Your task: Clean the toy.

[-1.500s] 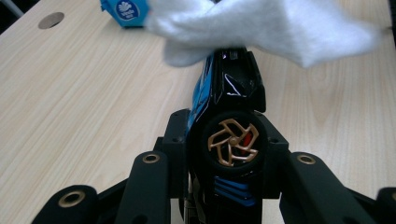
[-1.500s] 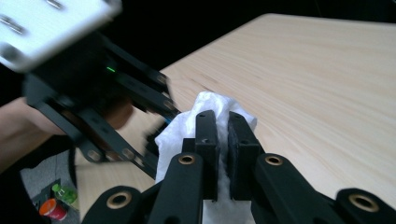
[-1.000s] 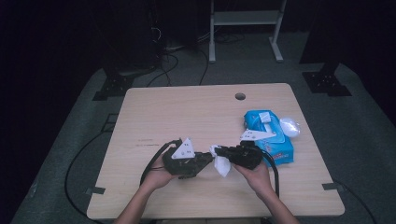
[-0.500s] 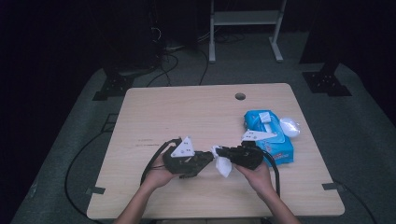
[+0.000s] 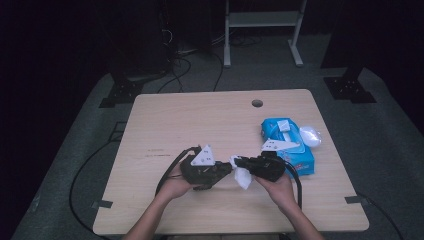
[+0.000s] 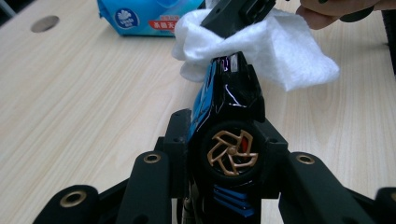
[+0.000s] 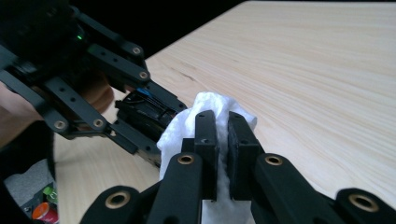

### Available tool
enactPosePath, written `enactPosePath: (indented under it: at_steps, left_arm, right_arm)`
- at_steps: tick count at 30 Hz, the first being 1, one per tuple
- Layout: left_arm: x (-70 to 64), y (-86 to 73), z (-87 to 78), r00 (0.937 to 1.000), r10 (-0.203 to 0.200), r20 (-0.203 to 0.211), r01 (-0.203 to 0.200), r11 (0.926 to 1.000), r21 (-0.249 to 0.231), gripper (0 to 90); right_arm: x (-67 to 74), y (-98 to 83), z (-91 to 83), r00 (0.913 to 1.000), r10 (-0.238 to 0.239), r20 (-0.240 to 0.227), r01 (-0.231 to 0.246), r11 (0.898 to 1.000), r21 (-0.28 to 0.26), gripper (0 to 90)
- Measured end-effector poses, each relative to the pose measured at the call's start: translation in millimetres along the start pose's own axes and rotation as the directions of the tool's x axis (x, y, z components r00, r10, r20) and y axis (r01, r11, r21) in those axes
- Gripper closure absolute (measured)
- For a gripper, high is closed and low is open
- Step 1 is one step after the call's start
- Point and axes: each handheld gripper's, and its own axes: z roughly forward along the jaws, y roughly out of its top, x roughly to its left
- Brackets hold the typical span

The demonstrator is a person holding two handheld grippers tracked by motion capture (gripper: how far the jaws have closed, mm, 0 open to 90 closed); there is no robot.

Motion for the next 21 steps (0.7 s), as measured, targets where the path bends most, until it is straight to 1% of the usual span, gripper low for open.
enactPosePath:
  at_steps: [2, 4, 6, 8, 10, 11, 12, 13, 15, 16, 20, 21]
  left_arm:
    - [2.3, 5.0, 5.4, 0.9999, -0.001, 0.015, 0.001, 0.9996, 0.027, 64.9]
    - [4.1, 8.7, 10.6, 0.9998, 0.006, 0.020, -0.007, 0.9982, 0.059, 64.9]
    - [4.4, 10.5, 16.7, 0.9998, 0.008, 0.018, -0.010, 0.9951, 0.099, 64.9]
    - [4.7, 10.0, 23.0, 0.9997, 0.003, 0.023, -0.006, 0.9917, 0.129, 65.0]
    - [6.0, 8.5, 28.9, 0.9994, -0.013, 0.033, 0.008, 0.9859, 0.167, 65.0]
    - [6.5, 7.4, 32.6, 0.9992, -0.020, 0.035, 0.013, 0.9803, 0.197, 65.0]
    - [6.8, 7.1, 34.6, 0.9992, -0.017, 0.036, 0.008, 0.9749, 0.223, 64.9]
    - [6.5, 6.7, 37.3, 0.9994, -0.011, 0.032, 0.003, 0.9677, 0.252, 64.9]
    - [4.5, 5.7, 42.1, 0.9995, 0.000, 0.031, -0.009, 0.9571, 0.290, 64.8]
    - [3.9, 5.4, 43.9, 0.9993, 0.002, 0.039, -0.014, 0.9531, 0.302, 64.6]
    - [3.4, 5.2, 46.6, 0.9983, -0.003, 0.058, -0.016, 0.9478, 0.319, 63.9]
    - [3.7, 5.0, 45.9, 0.9984, -0.013, 0.055, -0.005, 0.9502, 0.312, 63.3]
  right_arm:
    - [-5.0, -2.5, -2.2, 0.9998, 0.012, 0.015, -0.012, 1.000, 0.005, 83.6]
    - [-8.2, -3.9, -5.7, 0.9995, 0.015, 0.029, -0.015, 1.000, 0.003, 83.6]
    - [-10.5, -4.5, -9.4, 0.9991, 0.016, 0.038, -0.017, 1.000, 0.002, 83.5]
    - [-12.6, -5.0, -12.5, 0.9988, 0.017, 0.046, -0.017, 1.000, 0.000, 83.5]
    - [-14.0, -5.8, -14.8, 0.9985, 0.027, 0.047, -0.026, 1.000, -0.004, 83.5]
    - [-14.7, -6.3, -15.2, 0.9986, 0.025, 0.047, -0.025, 1.000, -0.006, 83.5]
    - [-14.8, -6.8, -15.5, 0.9986, 0.023, 0.048, -0.023, 1.000, 0.000, 83.5]
    - [-14.7, -7.1, -15.3, 0.9986, 0.022, 0.048, -0.022, 1.000, 0.003, 83.5]
    - [-14.6, -7.6, -13.7, 0.9988, 0.016, 0.045, -0.017, 1.000, 0.009, 83.5]
    - [-14.4, -7.7, -12.9, 0.9989, 0.016, 0.044, -0.017, 1.000, 0.010, 83.4]
    - [-13.4, -8.1, -9.2, 0.9991, 0.015, 0.040, -0.016, 1.000, 0.018, 83.4]
    - [-12.8, -8.3, -8.0, 0.9991, 0.013, 0.039, -0.014, 1.000, 0.021, 83.4]
